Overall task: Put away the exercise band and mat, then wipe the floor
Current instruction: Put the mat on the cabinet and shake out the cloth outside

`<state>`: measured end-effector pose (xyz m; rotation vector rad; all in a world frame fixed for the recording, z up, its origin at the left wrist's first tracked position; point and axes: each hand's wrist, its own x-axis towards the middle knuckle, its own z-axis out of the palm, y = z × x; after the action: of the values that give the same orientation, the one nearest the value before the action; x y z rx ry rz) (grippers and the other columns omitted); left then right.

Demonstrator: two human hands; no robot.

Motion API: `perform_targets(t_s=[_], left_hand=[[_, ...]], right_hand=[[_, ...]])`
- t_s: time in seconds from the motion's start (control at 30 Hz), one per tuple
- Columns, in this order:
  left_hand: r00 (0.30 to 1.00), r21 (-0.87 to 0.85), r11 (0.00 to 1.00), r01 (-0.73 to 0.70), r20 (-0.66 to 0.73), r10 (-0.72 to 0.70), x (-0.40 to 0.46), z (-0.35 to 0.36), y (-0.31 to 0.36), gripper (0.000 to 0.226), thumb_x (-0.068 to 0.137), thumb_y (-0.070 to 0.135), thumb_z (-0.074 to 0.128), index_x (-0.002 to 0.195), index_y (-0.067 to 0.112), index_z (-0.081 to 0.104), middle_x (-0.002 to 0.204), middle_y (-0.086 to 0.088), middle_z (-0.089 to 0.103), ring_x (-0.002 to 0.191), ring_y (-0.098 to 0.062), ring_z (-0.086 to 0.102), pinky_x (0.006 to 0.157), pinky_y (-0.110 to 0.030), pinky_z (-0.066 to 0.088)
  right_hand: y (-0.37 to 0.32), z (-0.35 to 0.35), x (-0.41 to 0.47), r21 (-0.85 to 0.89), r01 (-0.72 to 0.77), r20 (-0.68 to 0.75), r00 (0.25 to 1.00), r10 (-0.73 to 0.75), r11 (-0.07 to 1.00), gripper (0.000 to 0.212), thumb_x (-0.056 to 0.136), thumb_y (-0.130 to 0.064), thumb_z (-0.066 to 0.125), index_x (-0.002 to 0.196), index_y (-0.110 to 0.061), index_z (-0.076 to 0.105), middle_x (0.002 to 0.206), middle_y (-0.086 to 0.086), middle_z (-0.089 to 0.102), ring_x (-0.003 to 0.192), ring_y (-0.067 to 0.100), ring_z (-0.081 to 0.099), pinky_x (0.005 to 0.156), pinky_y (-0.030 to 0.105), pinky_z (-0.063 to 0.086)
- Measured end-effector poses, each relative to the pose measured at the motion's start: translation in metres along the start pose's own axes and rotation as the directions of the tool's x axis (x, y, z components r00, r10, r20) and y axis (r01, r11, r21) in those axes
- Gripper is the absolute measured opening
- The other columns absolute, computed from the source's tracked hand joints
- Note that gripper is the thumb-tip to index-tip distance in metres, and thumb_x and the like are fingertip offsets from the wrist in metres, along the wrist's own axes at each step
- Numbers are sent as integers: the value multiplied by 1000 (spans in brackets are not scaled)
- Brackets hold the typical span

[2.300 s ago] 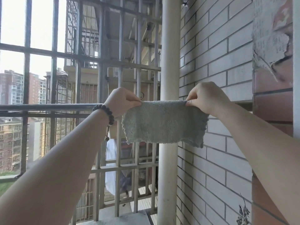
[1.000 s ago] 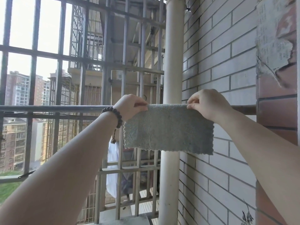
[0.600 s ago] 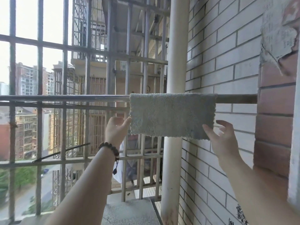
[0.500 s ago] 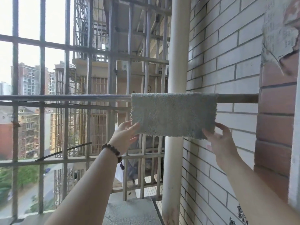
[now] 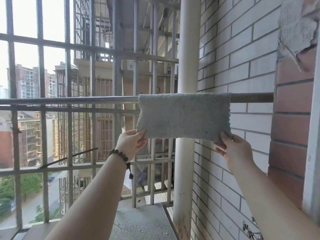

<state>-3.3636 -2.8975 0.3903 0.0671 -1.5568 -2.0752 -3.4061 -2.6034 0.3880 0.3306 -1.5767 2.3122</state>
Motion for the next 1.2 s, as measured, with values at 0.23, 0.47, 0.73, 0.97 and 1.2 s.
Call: perform_targets(t_s=[0.23,0.47,0.73,0.97,1.2], left_hand=[[984,267,960,-88,-128,126,-15,-2,-1,14,88,20,68,85,6,70,88,-12,73,81,-20,71,85,-39,57],[904,740,631,-235,-73,422,-77,-9,-15,41,97,39,48,128,14,59,124,-3,63,114,-18,58,98,-36,46],[897,937,289,-198,54,438,-171,-29,-72,63,91,58,23,138,20,43,138,1,52,134,-19,39,111,-45,32],[969,986,168,-26,-16,247,-254,-72,-134,66,95,60,22,151,26,22,155,6,28,145,-15,16,119,-42,14],[994,996,53,67,-71,83,-329,-96,-170,66,96,58,24,153,25,13,159,6,16,147,-13,5,121,-38,5]], right_hand=[[-2,1,-3,-68,-16,40,999,19,998,15,91,-20,62,78,-12,59,82,6,64,75,19,65,82,38,50],[17,-7,-34,-358,-95,-13,995,97,929,43,89,-48,55,83,-5,58,74,8,51,74,23,50,79,41,50],[44,-19,-132,-636,222,224,970,-99,739,38,98,-36,45,122,-10,58,117,1,62,110,17,55,86,21,36],[120,-44,-208,-754,314,336,939,-71,577,37,96,-33,48,125,-11,58,124,3,59,116,18,52,96,28,41],[174,-90,-276,-810,365,438,897,61,459,37,95,-32,48,124,-10,58,135,8,51,126,23,44,104,36,37]])
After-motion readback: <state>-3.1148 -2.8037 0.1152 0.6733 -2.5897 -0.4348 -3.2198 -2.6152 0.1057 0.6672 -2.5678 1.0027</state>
